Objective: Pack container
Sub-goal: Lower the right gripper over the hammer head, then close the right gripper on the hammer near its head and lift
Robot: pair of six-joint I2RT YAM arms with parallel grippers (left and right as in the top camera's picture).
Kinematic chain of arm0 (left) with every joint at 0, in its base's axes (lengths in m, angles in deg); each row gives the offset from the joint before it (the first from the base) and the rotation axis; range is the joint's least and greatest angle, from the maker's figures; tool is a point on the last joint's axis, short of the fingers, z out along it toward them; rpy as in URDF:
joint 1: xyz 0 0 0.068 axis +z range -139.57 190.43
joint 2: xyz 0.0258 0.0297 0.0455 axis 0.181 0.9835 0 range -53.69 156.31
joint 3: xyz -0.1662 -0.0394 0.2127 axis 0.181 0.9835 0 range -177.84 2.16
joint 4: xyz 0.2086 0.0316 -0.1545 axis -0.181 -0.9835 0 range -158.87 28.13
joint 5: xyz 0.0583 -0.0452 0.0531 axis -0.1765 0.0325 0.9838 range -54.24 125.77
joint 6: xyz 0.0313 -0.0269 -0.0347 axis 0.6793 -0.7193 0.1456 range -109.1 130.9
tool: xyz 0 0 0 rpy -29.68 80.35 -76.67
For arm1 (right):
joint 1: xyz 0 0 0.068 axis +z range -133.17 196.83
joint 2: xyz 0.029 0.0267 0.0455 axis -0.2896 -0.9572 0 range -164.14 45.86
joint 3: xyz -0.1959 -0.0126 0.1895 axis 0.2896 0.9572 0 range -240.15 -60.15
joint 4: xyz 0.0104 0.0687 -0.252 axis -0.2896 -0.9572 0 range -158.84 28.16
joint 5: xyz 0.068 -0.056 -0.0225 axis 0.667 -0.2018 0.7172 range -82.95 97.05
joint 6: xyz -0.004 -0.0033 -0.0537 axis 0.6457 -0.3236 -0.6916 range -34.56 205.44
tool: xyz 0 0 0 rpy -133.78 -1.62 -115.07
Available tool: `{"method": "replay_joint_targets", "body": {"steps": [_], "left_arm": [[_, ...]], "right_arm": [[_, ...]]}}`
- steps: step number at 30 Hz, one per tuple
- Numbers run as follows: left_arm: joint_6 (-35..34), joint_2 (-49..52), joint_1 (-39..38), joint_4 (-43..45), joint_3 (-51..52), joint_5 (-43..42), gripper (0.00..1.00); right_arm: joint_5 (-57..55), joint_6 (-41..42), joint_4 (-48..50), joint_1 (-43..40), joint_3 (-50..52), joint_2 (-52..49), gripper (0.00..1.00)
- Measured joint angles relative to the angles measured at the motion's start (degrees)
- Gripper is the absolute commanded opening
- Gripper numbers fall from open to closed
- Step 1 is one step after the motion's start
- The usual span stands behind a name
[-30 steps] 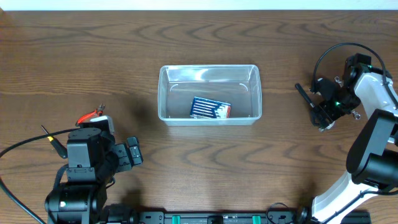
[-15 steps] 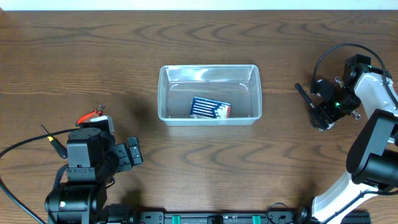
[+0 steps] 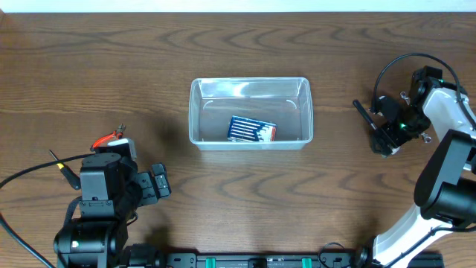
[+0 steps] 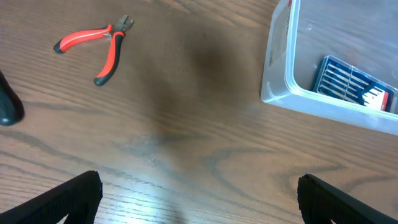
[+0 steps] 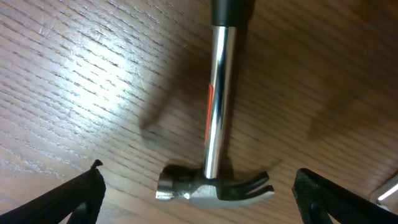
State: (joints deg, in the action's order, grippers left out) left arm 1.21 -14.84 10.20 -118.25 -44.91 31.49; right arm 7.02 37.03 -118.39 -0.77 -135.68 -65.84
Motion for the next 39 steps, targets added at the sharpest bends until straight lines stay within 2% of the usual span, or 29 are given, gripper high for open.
{"method": "replay_joint_targets", "body": {"steps": [12,20,29,39], "left_arm": [[-0.2,0.0,0.0,0.0,0.0,0.0,0.99],[-0.5,0.0,0.0,0.0,0.0,0.0,0.98],[-0.6,0.0,0.0,0.0,0.0,0.0,0.98],[-0.6,0.0,0.0,0.0,0.0,0.0,0.98]], "right_arm": [[0.0,0.1,1.2,1.8,0.1,-3.1,0.96],[0.0,0.1,0.4,1.8,0.1,-3.1,0.88],[-0.5,0.2,-0.7,1.8,0.2,-3.1,0.72],[-3.5,0.3,-1.9,1.7,0.2,-3.1,0.6]]}}
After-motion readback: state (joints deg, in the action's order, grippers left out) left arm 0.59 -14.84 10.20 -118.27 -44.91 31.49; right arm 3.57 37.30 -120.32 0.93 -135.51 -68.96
